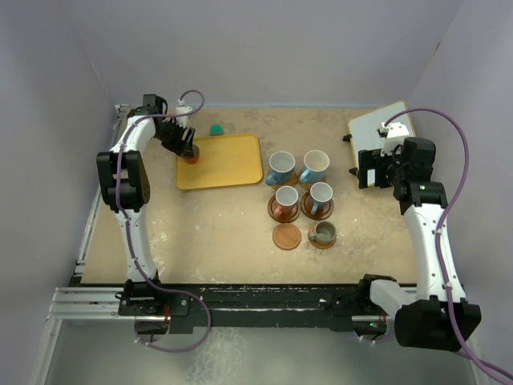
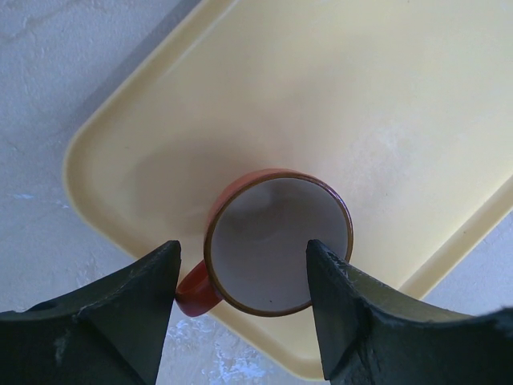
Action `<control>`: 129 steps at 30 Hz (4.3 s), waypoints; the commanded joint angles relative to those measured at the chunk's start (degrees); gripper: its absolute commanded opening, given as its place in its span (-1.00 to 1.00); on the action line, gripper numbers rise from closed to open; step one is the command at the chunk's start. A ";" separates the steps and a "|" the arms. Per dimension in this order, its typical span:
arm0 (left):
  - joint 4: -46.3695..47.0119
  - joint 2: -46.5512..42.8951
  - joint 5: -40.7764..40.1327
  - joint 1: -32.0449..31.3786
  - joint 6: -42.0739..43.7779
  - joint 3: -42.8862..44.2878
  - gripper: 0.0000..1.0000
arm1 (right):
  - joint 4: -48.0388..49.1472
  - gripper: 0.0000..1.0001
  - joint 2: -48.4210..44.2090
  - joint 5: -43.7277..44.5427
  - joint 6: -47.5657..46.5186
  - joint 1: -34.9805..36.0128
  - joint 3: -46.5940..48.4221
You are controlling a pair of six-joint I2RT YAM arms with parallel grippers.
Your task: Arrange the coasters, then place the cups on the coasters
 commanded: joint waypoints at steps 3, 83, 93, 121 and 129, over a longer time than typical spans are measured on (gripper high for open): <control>-1.49 -2.83 0.55 0.13 0.39 1.17 0.22 | 0.28 1.00 0.33 -0.28 0.34 -0.20 0.51; 1.60 -26.48 -6.30 -13.32 -4.31 -13.11 -0.94 | 0.31 1.00 1.14 0.61 -0.19 -0.20 0.42; 2.99 -39.64 -4.44 -19.93 -13.89 -22.36 -0.94 | 0.31 1.00 0.60 0.61 -0.19 -0.20 0.51; 23.48 -40.00 -21.18 -63.63 -32.37 -38.30 -0.94 | 1.50 1.00 1.10 2.02 -1.01 -2.52 -0.19; 26.57 -34.53 -26.62 -64.92 -39.91 -37.59 -0.94 | 1.32 1.00 1.02 2.06 -1.00 -2.75 -0.10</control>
